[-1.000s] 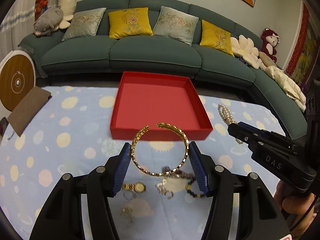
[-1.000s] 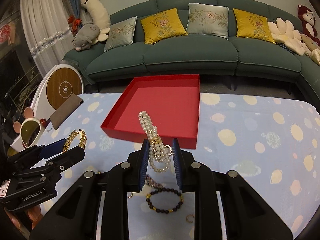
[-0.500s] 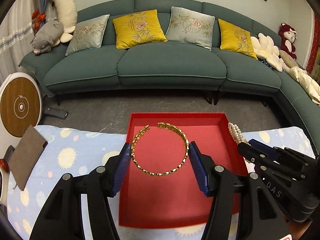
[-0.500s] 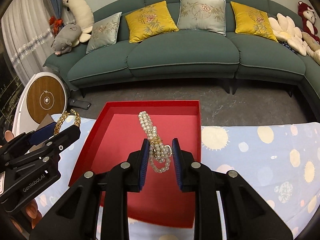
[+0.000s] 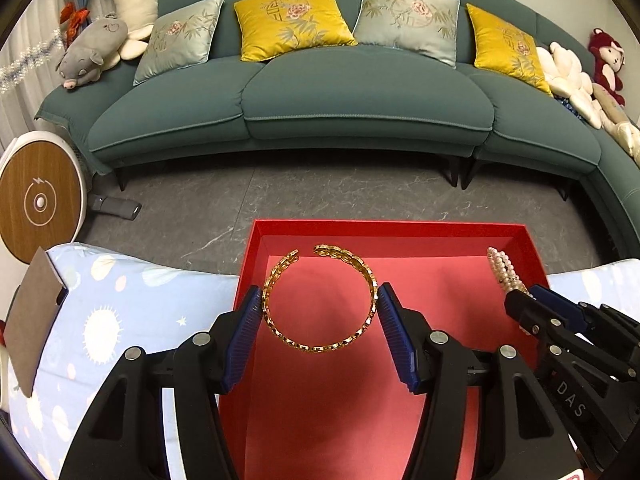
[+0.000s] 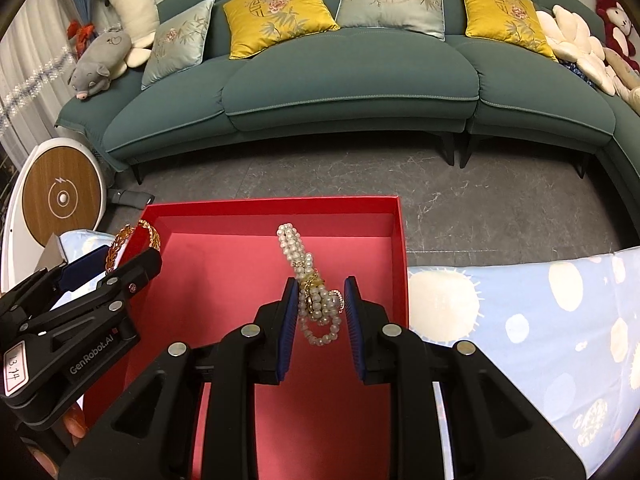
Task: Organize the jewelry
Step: 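Open both grippers to drop the bangle and pearl necklace into the red tray, then grasp the dark bead bracelet with the right gripper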
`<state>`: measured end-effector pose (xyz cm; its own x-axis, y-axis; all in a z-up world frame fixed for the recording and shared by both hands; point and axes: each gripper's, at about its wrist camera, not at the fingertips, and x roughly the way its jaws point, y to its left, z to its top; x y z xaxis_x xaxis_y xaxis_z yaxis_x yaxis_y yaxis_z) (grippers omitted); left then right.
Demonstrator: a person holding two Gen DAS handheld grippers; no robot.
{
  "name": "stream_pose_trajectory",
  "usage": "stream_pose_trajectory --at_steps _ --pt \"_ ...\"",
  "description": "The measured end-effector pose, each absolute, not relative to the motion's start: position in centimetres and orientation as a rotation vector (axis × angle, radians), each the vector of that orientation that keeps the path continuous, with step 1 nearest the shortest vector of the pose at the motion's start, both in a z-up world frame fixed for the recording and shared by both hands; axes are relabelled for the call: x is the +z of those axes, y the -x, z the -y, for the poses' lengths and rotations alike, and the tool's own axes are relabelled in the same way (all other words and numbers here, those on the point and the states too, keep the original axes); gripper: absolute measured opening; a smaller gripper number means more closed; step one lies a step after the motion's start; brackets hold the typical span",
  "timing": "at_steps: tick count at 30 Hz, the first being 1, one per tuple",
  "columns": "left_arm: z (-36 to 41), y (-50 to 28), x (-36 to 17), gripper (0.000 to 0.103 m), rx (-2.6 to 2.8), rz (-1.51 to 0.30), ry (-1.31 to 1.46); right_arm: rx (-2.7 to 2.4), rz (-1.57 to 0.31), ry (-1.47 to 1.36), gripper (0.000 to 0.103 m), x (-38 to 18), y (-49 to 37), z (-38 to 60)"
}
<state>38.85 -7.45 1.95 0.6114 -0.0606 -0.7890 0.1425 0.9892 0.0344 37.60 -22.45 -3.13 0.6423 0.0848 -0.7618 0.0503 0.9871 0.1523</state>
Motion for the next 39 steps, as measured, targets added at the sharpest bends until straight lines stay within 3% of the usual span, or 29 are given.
stream_pose_trajectory --at_steps 3,6,12,24,31,39 --pt "7.3 -39.7 1.2 0.058 -0.102 -0.932 -0.087 0.008 -0.878 -0.164 0.024 -3.7 -38.1 22.5" --pt "6.9 -39.8 0.9 0.073 -0.066 -0.934 -0.081 0.009 -0.857 -0.179 0.029 -3.5 -37.8 22.9" --pt "4.4 -36.7 3.0 0.073 -0.105 -0.878 -0.030 0.043 -0.776 -0.207 0.031 -0.9 -33.4 24.4" --pt "-1.4 -21.6 7.3 0.073 -0.184 -0.852 -0.018 0.113 -0.761 -0.172 0.040 3.3 -16.5 24.7" --pt "-3.2 -14.6 6.1 0.073 -0.153 -0.852 -0.028 0.095 -0.791 -0.233 0.040 1.1 -9.5 23.5" --pt "-2.9 -10.5 3.6 0.073 -0.181 -0.876 -0.050 0.123 -0.877 -0.204 0.040 -3.4 -7.6 21.2"
